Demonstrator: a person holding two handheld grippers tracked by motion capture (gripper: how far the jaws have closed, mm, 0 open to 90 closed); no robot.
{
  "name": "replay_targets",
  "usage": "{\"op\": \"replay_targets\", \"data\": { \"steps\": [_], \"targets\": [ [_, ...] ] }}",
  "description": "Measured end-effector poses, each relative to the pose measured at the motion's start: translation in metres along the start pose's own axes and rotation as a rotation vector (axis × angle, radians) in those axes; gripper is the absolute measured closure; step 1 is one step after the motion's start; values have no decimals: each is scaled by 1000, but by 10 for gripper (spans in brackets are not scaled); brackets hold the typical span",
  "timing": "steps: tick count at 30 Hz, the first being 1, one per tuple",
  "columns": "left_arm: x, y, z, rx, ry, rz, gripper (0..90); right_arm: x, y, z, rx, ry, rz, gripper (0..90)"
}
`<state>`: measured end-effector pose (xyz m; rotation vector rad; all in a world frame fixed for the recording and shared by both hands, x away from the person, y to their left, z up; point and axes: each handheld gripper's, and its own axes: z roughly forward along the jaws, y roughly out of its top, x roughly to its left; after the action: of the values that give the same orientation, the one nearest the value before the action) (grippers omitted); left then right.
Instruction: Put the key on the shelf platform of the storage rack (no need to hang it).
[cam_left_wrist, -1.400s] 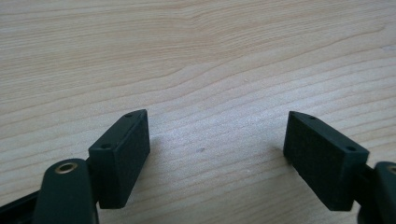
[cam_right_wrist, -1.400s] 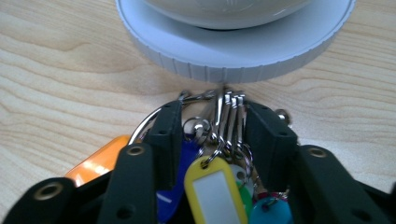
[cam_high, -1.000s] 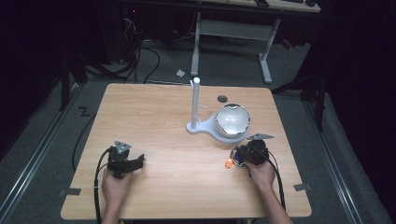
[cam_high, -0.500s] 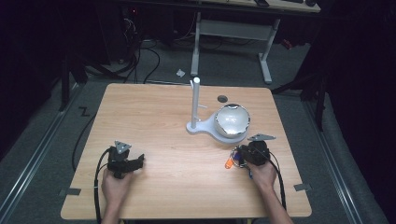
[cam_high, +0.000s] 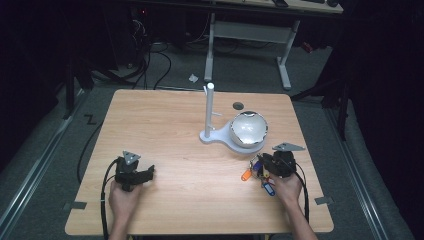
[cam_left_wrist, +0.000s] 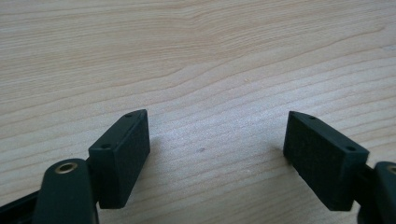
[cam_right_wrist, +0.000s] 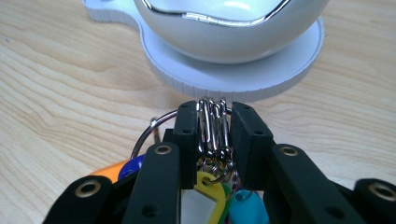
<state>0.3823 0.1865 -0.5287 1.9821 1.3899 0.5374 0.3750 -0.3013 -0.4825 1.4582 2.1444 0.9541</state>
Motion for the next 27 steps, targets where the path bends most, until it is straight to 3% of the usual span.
{"op": "replay_targets", "data": {
  "steps": [12,19,27],
  "targets": [
    [0,0,0,-2,0,-2,231,0,4,-26,-61,7,-8,734],
    [0,0,0,-2,0,-2,231,2,10,-37,-66,1,-42,734],
    [0,0,0,-2,0,-2,231,0,16,-53,-97,8,-47,734]
  ]
}}
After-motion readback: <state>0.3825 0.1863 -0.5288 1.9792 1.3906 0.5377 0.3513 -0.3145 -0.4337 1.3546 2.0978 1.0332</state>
